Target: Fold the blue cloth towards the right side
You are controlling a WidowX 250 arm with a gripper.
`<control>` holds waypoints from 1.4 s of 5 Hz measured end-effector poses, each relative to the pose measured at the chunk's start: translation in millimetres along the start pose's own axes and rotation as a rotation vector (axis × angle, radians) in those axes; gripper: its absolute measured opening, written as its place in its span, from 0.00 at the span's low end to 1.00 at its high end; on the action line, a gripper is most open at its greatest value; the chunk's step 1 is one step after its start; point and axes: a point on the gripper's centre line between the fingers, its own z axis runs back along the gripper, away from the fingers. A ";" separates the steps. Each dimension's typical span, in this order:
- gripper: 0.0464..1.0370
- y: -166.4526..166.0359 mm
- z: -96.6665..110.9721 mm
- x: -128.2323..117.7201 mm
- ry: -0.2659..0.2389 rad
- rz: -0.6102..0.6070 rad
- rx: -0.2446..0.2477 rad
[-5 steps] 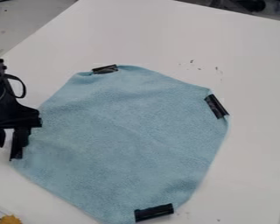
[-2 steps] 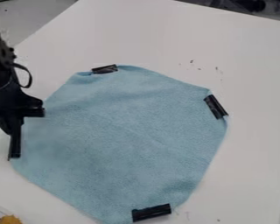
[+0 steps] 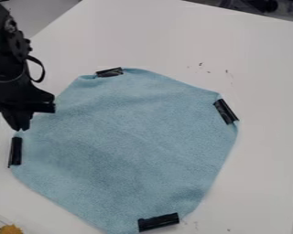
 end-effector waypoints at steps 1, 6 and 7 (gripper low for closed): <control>0.44 9.2 -1.2 0.9 -0.012 0.015 0.005; 0.38 14.1 -34.0 0.5 0.022 0.034 -0.090; 0.15 16.0 -33.8 0.0 0.030 0.034 -0.074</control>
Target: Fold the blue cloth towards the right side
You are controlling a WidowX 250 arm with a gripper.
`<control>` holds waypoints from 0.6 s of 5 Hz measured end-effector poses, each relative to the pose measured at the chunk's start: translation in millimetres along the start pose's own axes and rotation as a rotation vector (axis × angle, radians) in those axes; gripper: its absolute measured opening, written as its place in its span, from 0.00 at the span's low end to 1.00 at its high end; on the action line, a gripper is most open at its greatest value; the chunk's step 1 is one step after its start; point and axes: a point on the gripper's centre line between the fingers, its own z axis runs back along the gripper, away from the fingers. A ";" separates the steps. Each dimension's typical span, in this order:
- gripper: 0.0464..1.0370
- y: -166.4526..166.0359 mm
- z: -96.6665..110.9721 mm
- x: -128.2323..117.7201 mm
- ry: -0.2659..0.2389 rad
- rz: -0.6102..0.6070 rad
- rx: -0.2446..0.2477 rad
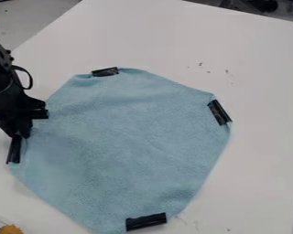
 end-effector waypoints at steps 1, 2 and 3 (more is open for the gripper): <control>0.03 -5.4 3.5 -3.2 0.036 -0.015 0.033; 0.01 -25.3 26.4 10.9 -0.001 -0.058 0.097; 0.01 -57.9 44.2 27.1 -0.032 -0.123 0.154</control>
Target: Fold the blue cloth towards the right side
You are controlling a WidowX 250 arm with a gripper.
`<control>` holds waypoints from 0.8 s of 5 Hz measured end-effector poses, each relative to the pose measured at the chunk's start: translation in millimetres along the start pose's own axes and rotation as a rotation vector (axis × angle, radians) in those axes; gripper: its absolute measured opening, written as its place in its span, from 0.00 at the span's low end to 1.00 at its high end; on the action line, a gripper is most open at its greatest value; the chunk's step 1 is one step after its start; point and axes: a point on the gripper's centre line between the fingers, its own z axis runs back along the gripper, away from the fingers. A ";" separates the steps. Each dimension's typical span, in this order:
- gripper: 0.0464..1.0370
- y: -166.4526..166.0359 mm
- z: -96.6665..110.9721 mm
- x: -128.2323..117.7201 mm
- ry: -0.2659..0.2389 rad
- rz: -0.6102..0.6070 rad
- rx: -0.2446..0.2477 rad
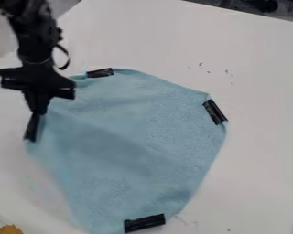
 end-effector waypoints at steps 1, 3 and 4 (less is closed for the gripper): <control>0.01 -26.1 18.9 20.2 -0.051 -0.047 0.010; 0.01 -99.3 6.0 43.4 -0.047 -0.121 -0.069; 0.03 -123.2 -9.5 44.9 -0.055 -0.087 -0.140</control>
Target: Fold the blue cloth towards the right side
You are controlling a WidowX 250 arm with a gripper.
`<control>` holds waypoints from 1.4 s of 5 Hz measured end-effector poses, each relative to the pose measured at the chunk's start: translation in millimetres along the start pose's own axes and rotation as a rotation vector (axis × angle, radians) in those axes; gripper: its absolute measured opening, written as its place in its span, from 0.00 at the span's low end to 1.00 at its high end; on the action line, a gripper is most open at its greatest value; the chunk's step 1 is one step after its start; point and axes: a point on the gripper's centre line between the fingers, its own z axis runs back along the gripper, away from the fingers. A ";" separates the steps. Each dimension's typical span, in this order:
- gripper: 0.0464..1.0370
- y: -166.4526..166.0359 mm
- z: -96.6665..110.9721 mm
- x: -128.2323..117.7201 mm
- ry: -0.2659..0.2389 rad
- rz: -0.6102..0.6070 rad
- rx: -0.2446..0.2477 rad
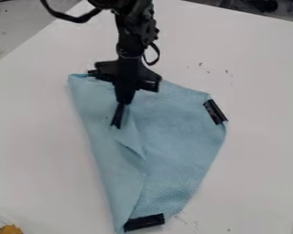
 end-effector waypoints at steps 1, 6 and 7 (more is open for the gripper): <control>0.18 -11.4 -8.3 6.0 -0.019 0.019 -0.057; 0.96 -80.7 23.9 19.1 -0.074 0.095 -0.102; 0.96 -90.7 27.2 20.2 -0.094 0.106 -0.121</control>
